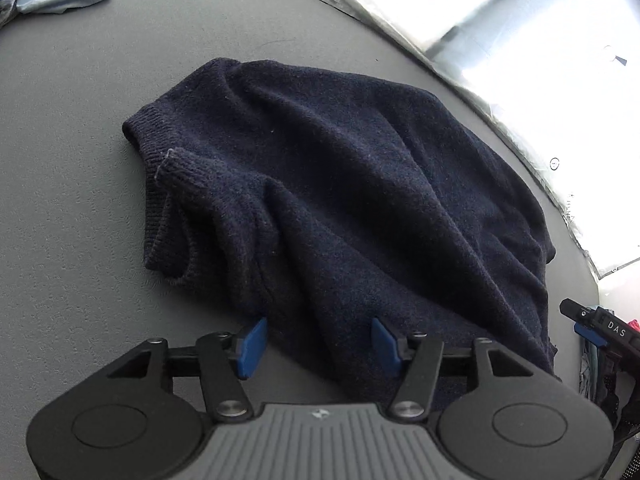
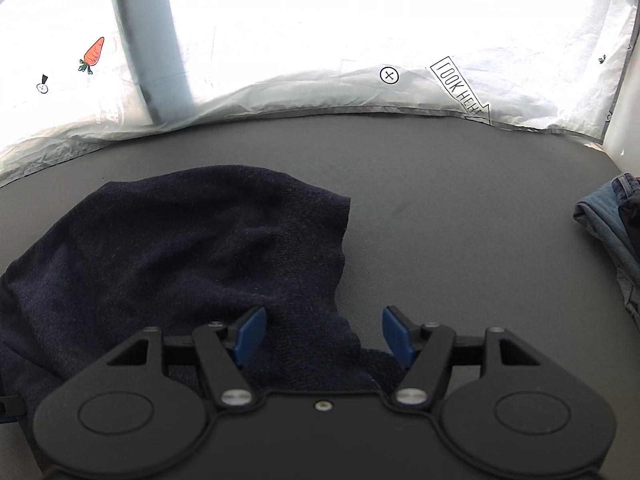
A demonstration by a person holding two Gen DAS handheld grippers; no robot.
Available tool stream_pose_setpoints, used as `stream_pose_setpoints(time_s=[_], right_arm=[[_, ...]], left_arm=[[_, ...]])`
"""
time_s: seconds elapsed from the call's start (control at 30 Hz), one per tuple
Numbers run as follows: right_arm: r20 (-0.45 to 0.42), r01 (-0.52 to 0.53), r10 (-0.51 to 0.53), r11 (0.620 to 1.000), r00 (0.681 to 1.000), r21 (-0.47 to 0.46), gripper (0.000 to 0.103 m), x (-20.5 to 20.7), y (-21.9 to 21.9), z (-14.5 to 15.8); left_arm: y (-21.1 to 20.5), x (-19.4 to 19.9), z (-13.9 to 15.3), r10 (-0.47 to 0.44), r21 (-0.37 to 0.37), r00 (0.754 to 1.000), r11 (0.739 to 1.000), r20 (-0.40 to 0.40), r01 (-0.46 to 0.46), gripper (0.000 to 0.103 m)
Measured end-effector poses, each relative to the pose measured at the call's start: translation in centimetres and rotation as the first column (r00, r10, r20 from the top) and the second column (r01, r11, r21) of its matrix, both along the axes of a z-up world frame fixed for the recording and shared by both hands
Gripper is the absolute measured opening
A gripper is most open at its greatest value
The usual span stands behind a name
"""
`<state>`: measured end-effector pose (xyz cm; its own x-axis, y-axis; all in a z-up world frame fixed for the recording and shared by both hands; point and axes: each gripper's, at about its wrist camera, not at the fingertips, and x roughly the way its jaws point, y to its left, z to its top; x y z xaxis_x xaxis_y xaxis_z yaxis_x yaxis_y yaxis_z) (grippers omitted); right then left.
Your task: Fold clothes
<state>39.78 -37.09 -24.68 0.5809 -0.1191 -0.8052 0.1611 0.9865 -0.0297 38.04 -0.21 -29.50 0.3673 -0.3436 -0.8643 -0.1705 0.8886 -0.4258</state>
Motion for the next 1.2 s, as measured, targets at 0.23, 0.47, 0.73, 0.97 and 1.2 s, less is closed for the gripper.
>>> stream_pose_setpoints(time_s=[0.23,0.47,0.73,0.97,1.2], right_arm=[[0.004,-0.215,0.219,0.961,0.976,-0.173,0.071,2.6,4.3,-1.3],[0.068,-0.111,0.116,0.991,0.991,-0.073,0.079,9.4,0.3,-3.1],[0.071,-0.273,0.274,0.962,0.959,-0.028,0.082,13.3,0.7,-4.0],[0.025,-0.386,0.386,0.922,0.922,0.005,0.051,14.6,3.8,-5.3],[0.078,-0.404,0.403,0.915,0.912,-0.004,0.014,12.9,3.9,-4.1]], left_arm=[[0.0,0.7,-0.4,0.105,0.013,0.994,0.994,-0.039,-0.105,0.065],[1.1,0.6,-0.4,0.154,-0.001,0.987,0.988,-0.034,-0.154,0.068],[-1.0,0.9,-0.6,0.0,-0.039,0.999,0.999,-0.032,-0.001,0.069],[-2.6,0.9,-0.6,0.016,0.012,1.0,1.0,0.01,-0.017,0.079],[-2.3,1.0,-0.1,0.034,0.039,0.999,0.999,0.042,-0.036,0.025]])
